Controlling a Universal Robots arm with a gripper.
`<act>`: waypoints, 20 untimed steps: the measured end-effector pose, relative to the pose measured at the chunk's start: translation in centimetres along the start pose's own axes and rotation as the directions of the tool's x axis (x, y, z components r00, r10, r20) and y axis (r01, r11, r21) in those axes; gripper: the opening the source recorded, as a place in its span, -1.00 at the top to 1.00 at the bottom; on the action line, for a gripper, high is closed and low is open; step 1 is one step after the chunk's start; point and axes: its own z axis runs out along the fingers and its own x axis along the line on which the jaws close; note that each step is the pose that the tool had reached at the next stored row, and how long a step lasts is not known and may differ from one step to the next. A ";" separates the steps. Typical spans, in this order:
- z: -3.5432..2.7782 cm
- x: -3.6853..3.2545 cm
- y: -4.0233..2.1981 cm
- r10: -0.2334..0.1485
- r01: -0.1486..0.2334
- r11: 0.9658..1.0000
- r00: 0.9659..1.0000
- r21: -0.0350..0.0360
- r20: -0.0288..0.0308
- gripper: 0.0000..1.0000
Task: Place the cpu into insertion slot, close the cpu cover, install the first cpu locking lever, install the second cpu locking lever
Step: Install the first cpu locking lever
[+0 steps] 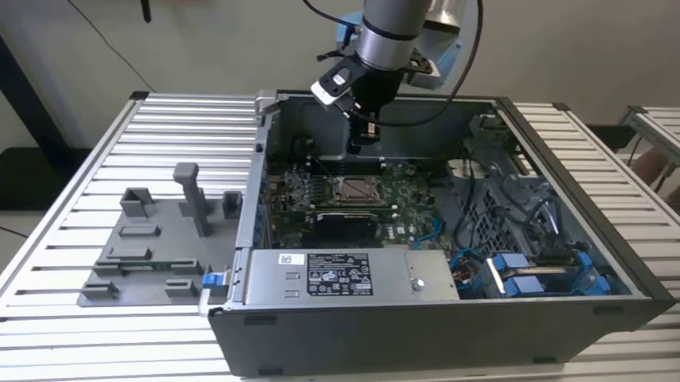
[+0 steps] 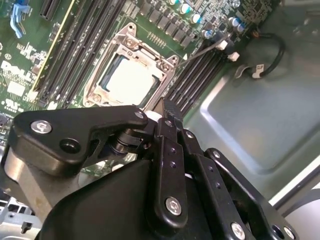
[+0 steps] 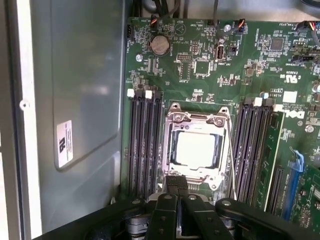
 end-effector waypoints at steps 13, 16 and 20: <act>0.34 0.76 -3.08 -0.008 0.009 0.997 1.000 -0.070 0.006 0.79; 0.46 1.03 -3.72 -0.010 0.011 0.996 1.000 -0.085 0.007 0.79; 0.61 1.37 -4.73 -0.012 0.013 0.995 1.000 -0.103 0.010 0.79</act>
